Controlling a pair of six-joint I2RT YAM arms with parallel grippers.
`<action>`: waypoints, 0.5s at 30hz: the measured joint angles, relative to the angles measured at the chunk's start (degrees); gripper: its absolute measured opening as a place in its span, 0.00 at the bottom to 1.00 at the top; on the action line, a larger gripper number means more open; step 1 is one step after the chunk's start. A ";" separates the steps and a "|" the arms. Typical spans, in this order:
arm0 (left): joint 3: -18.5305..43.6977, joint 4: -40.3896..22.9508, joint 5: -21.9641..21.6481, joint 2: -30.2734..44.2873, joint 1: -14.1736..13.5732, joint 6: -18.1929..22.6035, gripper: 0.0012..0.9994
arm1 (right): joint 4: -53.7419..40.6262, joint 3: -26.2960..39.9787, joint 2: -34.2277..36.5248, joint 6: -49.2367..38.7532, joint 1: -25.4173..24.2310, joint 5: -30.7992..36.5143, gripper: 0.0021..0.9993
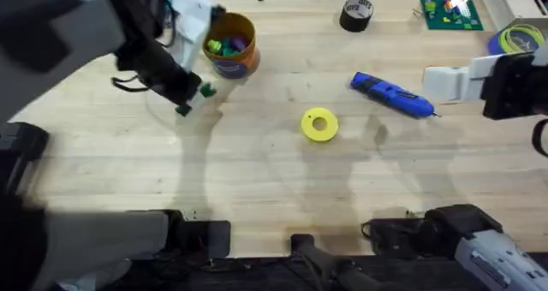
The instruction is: Pick up the gripper from the table and insert it into the empty holder that is missing its gripper. Then pick up a screw, insert it into the mounting hole, and use the screwdriver to tighten it. Finally, clean up the table by picking up the vegetable and placing it into the bucket.
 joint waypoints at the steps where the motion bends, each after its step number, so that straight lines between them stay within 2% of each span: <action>1: 0.02 -0.03 -0.30 -2.04 0.00 -0.44 0.02 | 0.00 0.00 0.00 0.00 0.00 0.00 1.00; 7: 0.74 1.03 -1.49 -15.24 0.00 -5.44 0.02 | 0.00 0.00 -0.02 0.00 0.00 0.00 1.00; 11: 0.76 4.78 -1.46 -19.11 0.00 -10.27 0.02 | -0.02 0.00 0.00 0.00 0.00 0.02 1.00; 15: 0.85 10.62 -0.85 -19.21 0.00 -14.21 0.02 | 0.00 0.00 -0.02 0.00 0.00 0.00 1.00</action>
